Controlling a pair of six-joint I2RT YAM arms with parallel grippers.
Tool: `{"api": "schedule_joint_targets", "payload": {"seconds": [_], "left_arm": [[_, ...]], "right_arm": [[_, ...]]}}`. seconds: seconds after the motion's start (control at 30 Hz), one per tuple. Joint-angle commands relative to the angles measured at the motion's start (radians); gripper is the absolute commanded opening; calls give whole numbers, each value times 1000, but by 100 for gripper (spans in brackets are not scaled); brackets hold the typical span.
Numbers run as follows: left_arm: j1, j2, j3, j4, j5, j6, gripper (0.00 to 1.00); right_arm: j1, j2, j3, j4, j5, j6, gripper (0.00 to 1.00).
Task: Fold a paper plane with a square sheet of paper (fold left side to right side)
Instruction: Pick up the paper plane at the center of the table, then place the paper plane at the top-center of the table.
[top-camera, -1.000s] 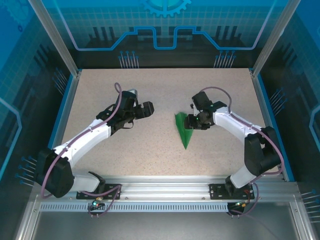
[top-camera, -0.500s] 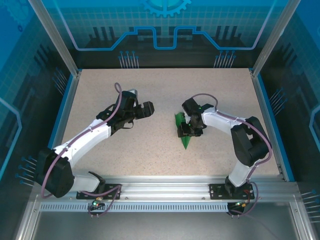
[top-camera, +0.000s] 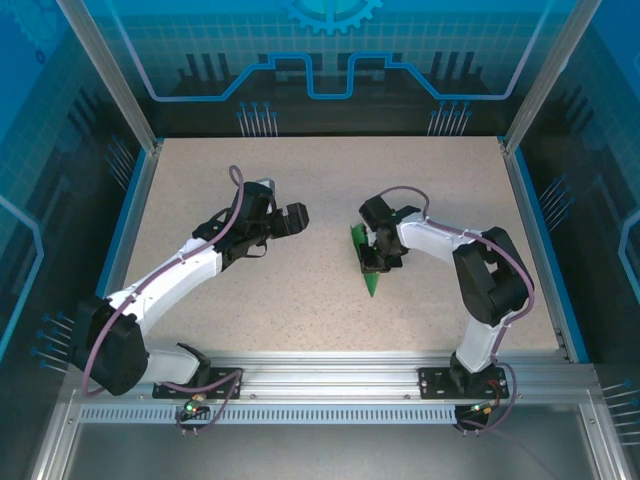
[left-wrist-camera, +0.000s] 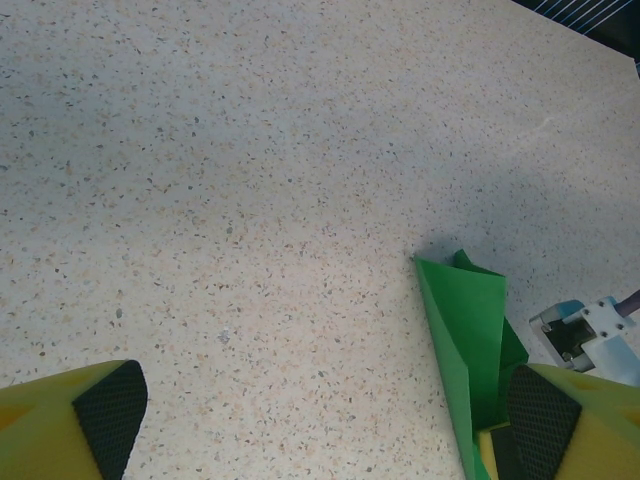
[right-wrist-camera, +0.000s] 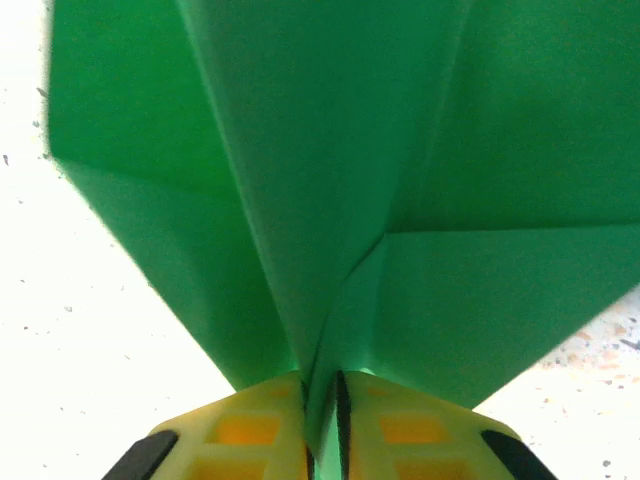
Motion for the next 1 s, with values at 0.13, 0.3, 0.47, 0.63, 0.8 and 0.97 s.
{"api": "schedule_joint_targets", "payload": {"seconds": [0.13, 0.3, 0.47, 0.63, 0.8, 0.97], "left_arm": [[20, -62, -15, 9, 11, 73, 99], [25, -74, 0, -31, 11, 107, 99], [24, -75, 5, -51, 26, 108, 99], [24, -70, 11, -69, 25, 109, 99], [24, -62, 13, -72, 30, 107, 99], [24, -48, 18, -71, 38, 106, 98]], "right_arm": [[-51, 48, 124, -29, -27, 42, 6], [-105, 181, 363, -152, 21, 3, 7], [-144, 336, 587, -244, 45, -35, 7], [-146, 420, 701, -298, 52, -61, 9], [-146, 466, 722, -303, 37, -67, 14], [-147, 488, 729, -300, 25, -74, 20]]}}
